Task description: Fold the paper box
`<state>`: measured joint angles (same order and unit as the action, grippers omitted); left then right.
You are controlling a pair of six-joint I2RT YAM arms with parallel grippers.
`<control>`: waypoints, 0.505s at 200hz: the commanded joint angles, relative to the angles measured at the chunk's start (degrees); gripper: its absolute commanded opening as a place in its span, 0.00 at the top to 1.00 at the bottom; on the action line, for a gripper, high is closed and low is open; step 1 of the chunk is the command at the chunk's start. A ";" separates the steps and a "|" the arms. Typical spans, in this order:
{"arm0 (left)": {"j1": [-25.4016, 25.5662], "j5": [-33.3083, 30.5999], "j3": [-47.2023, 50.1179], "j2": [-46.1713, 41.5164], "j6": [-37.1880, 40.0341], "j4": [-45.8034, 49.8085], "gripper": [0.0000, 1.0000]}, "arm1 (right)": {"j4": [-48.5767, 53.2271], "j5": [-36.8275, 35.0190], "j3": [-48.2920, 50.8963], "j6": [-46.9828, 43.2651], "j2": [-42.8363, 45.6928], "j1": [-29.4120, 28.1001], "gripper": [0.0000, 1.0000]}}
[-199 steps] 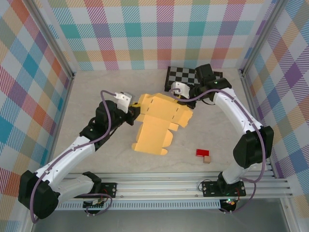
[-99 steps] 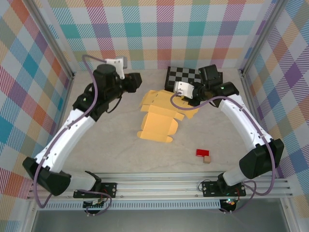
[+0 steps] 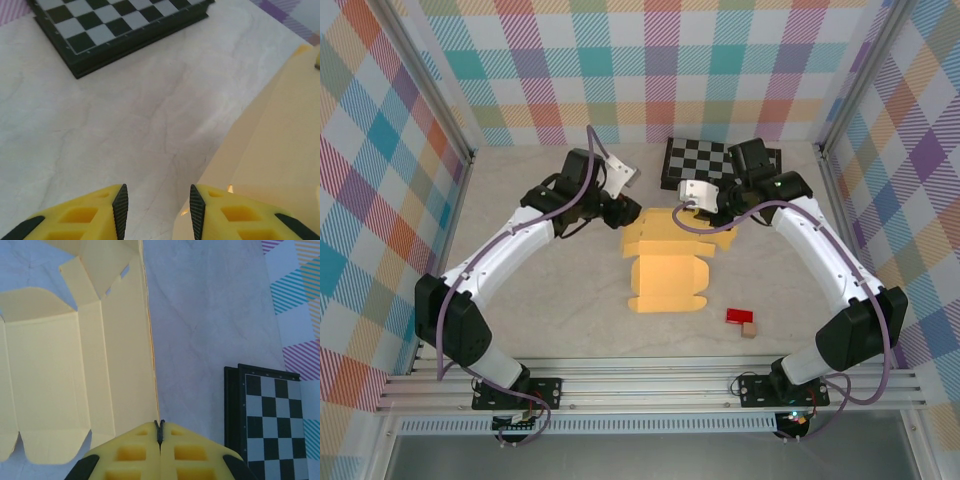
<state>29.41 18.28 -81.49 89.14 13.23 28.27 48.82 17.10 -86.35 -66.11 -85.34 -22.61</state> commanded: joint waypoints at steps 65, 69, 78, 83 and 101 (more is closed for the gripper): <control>1.18 9.82 5.13 -5.05 10.26 -3.55 0.57 | 2.31 5.71 -1.67 -1.05 -1.36 -0.07 1.00; 1.18 10.63 5.05 -4.89 10.51 -3.03 0.57 | 2.40 5.87 -1.76 -1.04 -1.40 -0.06 1.00; 1.39 11.37 4.76 -4.63 10.82 -2.21 0.57 | 2.54 6.08 -2.02 -0.83 -1.56 -0.11 1.00; 1.56 11.15 4.76 -4.51 10.86 -2.16 0.57 | 2.62 6.25 -2.20 -0.74 -1.67 -0.07 1.00; 2.12 9.35 4.62 -3.91 11.28 -2.37 0.58 | 2.94 7.20 -2.99 -0.39 -1.87 -0.06 1.00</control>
<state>30.17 25.98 -77.06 84.95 22.17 25.39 50.65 20.10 -86.83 -66.52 -86.50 -22.61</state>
